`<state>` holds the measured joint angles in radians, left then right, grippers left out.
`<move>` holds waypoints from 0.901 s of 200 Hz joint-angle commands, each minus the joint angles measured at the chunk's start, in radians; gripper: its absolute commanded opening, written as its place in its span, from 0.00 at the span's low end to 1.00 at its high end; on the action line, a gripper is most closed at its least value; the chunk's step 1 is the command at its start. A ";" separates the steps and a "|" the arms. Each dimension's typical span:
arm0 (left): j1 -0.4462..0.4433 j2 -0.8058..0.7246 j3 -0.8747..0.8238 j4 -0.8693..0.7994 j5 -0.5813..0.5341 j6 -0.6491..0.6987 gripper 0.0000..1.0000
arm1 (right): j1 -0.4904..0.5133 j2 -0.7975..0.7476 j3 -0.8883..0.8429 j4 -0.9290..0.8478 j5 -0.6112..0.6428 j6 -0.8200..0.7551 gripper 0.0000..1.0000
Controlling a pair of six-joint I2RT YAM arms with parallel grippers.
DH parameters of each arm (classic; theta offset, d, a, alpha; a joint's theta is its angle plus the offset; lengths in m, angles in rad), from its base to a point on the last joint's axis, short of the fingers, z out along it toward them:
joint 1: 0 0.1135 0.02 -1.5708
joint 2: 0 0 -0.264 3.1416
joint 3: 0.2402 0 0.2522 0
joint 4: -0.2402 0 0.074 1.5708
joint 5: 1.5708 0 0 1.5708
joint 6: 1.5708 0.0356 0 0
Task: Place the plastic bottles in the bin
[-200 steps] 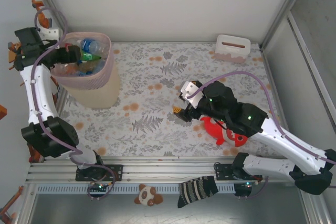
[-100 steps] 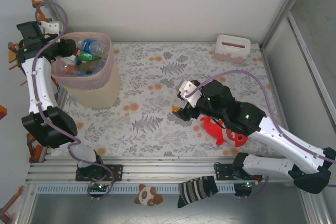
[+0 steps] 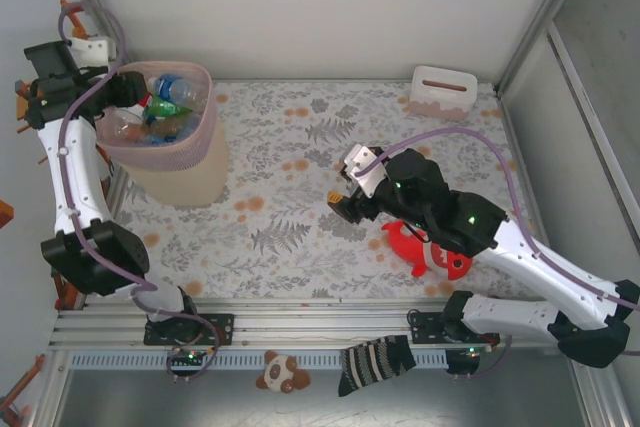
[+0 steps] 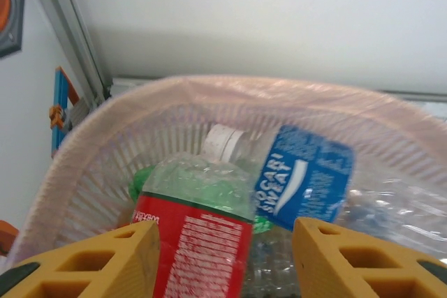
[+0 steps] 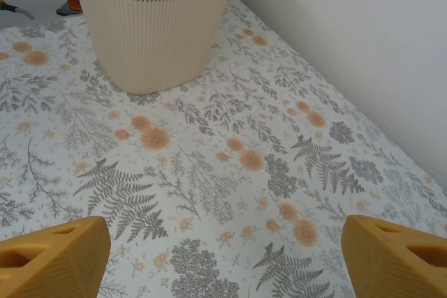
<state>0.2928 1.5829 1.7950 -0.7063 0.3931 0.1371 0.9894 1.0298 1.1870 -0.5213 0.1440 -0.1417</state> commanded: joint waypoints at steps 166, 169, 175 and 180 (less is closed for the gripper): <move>-0.151 -0.824 -0.662 -0.151 0.072 -0.310 0.58 | -0.218 -0.257 -0.218 -0.102 0.355 0.328 0.92; -0.153 -0.831 -0.683 -0.151 0.063 -0.313 0.58 | -0.228 -0.259 -0.225 -0.103 0.355 0.333 0.93; -0.153 -0.846 -0.723 -0.147 0.040 -0.319 0.58 | -0.243 -0.260 -0.239 -0.105 0.357 0.340 0.93; -0.153 -0.856 -0.757 -0.143 0.020 -0.325 0.59 | -0.255 -0.261 -0.252 -0.107 0.363 0.343 0.94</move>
<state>0.1444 0.7574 1.1618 -0.8257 0.4778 -0.1375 0.7841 0.7818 0.9829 -0.6167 0.4557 0.1303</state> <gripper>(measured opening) 0.580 0.929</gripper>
